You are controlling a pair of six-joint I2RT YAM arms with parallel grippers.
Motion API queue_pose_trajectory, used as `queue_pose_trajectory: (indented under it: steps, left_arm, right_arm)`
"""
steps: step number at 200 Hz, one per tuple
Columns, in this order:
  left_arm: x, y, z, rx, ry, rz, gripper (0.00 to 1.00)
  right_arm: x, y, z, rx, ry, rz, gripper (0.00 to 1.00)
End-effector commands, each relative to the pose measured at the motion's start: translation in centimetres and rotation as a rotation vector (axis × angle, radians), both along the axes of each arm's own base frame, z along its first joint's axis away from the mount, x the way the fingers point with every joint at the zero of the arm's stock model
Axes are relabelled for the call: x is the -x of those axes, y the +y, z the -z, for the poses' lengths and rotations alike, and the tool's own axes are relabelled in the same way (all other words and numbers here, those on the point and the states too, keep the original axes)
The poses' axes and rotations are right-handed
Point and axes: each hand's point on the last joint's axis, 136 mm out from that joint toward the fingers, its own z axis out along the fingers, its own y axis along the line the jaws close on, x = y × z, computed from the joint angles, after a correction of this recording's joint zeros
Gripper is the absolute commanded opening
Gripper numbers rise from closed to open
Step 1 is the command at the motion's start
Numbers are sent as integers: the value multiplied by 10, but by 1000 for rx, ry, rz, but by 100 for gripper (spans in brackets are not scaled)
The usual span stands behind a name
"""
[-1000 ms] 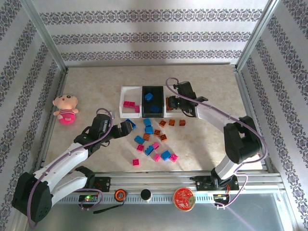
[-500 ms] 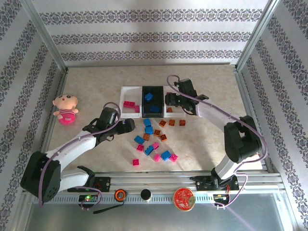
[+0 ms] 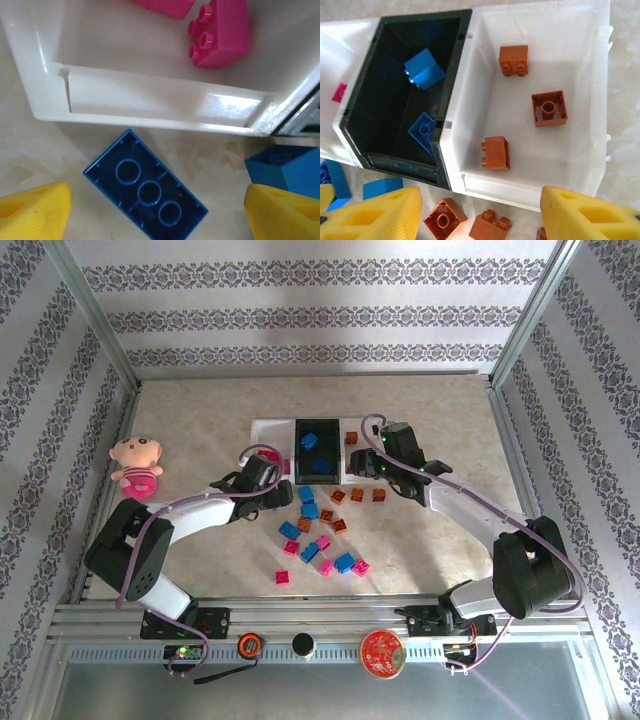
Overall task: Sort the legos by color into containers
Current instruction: Pick up the lego from the center of the table.
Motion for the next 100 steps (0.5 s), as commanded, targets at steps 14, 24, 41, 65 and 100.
queue_pose_trajectory:
  steps: [14,24,41,65,100]
  left_arm:
    - [-17,-1,3,-64,-54,-78,75]
    - [-15,3,11,-87,-37,-86,71]
    - [-12,7,24,-111,-10,-89,69]
    - [-1,14,32,-129,17,-92,58]
    - [12,23,24,-125,-4,-83,39]
  right_arm:
    - [5,0,-12,-27,-38,-4,64]
    - [7,0,-11,-27,-36,-5,64]
    - [10,-2,-13,-30,-44,-6,64]
    - [14,-3,-14,-28,-47,-9,64]
    - [17,-3,-17,-40,-55,-11,64]
